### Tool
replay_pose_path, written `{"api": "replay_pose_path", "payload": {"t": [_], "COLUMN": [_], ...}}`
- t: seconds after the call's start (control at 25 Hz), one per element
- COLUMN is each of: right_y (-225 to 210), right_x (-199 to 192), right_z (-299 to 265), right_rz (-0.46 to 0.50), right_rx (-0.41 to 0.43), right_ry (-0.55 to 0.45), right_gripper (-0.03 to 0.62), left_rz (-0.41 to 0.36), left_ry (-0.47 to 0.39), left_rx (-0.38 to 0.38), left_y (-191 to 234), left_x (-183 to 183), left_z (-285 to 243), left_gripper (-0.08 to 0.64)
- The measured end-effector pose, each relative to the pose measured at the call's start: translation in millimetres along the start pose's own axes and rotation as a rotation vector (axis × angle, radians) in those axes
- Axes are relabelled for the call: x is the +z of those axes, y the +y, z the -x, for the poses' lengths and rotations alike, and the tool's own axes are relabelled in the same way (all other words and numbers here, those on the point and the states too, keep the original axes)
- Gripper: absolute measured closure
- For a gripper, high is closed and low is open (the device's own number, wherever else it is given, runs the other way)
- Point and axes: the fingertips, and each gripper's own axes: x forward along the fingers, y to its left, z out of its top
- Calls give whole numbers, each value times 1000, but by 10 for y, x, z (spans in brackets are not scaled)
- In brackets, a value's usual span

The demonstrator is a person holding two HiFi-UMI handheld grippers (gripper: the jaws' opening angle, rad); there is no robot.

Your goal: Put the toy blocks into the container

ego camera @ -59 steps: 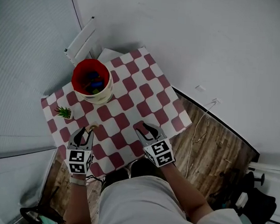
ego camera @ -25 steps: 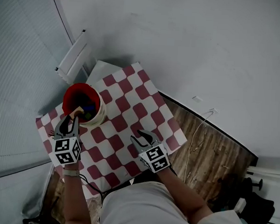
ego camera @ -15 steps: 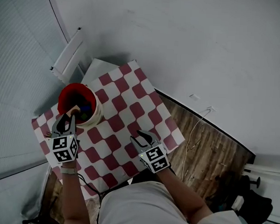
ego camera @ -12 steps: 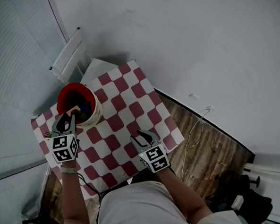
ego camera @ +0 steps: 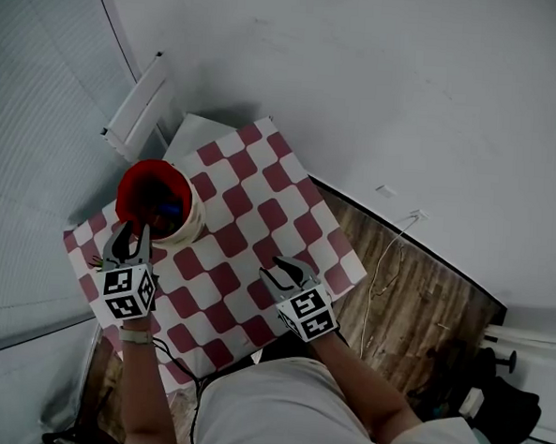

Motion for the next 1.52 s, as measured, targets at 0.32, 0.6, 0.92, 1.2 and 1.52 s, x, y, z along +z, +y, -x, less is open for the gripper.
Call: {"api": "replay_pose_path", "payload": {"t": [0.32,0.6,0.92,1.2,1.52], "right_y": [297,741,1385,1943,2472], "right_x": [147,399,783,1012,1268], "right_z": [-18,-82,-134,-151,-44], "right_rz": [43,99,170,226,278], "right_rx": [51,126,243,349,475], "right_ry": [-29,-76,-158,-220,-289], "right_gripper": [449,449,449,449,449], "left_rz": [5,28,75,119,153], "left_ry": [-21,-35,-61,-79,-159], "left_rx": [18,46,97,136,159], "left_y": [71,165,276,358,356], "left_x": [-16,-146,-359,-575,-593], "left_z": [400,873,1519,2041,2570], "left_gripper": [431,431,431,431,432]}}
